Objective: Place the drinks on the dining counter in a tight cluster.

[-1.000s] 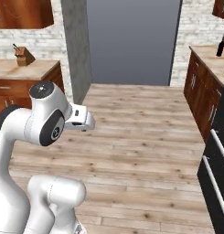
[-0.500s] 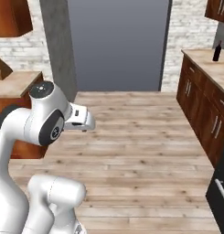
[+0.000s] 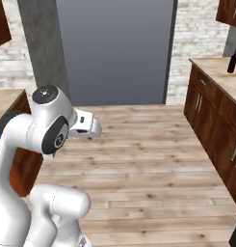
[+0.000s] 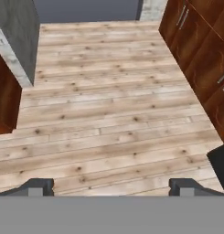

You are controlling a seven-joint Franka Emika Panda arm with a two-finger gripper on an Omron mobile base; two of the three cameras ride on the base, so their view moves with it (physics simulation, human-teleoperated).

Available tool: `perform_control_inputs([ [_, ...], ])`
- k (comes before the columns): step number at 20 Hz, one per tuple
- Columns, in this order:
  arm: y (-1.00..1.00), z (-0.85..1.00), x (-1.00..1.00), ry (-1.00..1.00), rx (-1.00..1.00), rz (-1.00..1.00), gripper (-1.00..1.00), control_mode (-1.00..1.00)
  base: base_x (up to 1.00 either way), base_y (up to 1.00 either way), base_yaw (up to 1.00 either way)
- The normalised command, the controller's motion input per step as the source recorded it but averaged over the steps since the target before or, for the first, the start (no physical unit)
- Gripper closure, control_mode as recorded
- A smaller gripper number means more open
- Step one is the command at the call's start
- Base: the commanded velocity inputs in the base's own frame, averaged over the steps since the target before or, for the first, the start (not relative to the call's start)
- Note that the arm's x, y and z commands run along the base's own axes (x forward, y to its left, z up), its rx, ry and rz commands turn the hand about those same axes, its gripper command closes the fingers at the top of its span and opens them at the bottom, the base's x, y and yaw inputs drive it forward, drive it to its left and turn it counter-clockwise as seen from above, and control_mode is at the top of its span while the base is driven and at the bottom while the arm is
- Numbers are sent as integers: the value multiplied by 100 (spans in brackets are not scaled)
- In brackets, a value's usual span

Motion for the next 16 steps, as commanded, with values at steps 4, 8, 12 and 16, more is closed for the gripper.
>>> perform_control_inputs([
  [4,0,0,0,0,0,0,-100,100,100,0,-13],
  [8,0,0,0,0,0,0,-100,100,100,0,-27],
  [12,0,0,0,0,0,0,-100,100,100,2,-44],
  [16,0,0,0,0,0,0,-100,100,100,4,-51],
])
